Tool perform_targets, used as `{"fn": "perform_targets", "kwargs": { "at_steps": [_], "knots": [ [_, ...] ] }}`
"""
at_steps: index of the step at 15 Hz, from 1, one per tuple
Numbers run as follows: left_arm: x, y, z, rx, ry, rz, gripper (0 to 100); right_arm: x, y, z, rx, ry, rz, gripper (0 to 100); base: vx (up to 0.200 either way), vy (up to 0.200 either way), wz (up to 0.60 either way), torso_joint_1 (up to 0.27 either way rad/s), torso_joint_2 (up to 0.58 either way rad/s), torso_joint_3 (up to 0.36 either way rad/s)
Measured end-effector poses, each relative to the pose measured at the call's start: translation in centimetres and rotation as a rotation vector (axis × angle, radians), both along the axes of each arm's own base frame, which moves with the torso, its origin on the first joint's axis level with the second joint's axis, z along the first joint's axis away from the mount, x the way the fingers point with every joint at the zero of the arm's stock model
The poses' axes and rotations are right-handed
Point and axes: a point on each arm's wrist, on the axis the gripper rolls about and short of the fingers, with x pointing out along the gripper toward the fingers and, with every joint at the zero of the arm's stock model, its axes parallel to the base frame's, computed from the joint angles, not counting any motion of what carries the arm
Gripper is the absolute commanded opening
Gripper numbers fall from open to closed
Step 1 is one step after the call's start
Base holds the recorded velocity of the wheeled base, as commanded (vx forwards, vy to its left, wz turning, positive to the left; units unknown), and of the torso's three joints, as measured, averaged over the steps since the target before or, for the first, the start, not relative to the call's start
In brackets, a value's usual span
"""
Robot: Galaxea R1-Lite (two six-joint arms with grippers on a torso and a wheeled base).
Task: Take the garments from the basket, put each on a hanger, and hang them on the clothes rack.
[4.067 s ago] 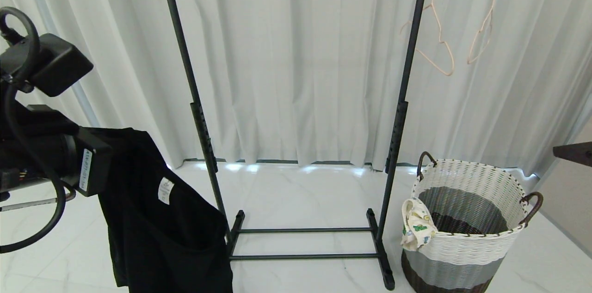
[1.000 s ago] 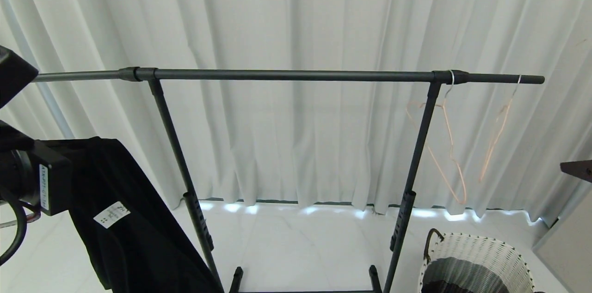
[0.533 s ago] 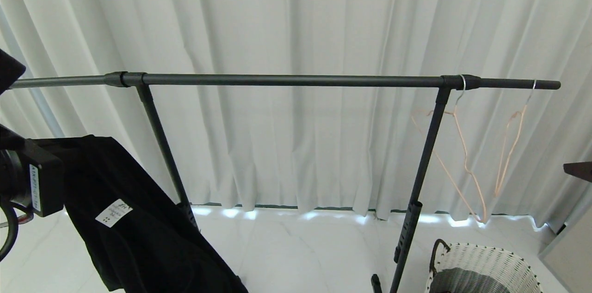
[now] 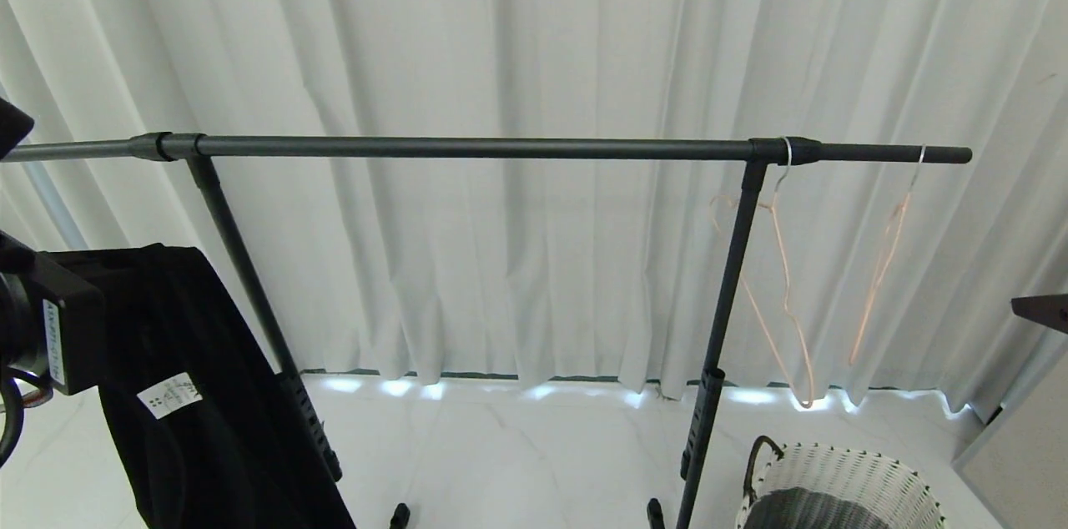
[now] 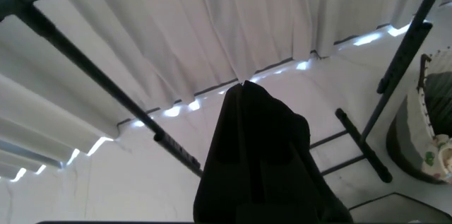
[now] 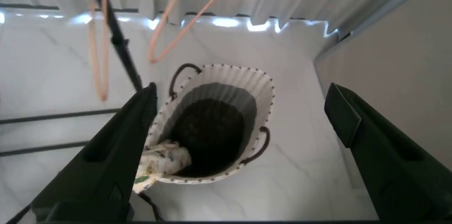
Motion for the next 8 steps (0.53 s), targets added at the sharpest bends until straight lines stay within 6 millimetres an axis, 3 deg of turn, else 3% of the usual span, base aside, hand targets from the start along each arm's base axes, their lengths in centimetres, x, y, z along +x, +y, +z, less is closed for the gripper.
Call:
{"fn": "perform_targets", "kwargs": {
  "at_steps": [6, 8],
  "knots": [
    [0.03, 0.01, 0.01, -0.022, 0.007, 0.01, 0, 0.4, 0.21, -0.17, 0.009, 0.017, 0.028, 100, 0.0, 0.0, 0.0, 0.0, 0.0, 0.0],
    [0.09, -0.02, -0.02, -0.026, 0.011, 0.01, 0, 0.63, 0.28, -0.13, 0.012, 0.009, 0.027, 100, 0.2, 0.0, 0.0, -0.005, 0.0, 0.0]
  ]
}}
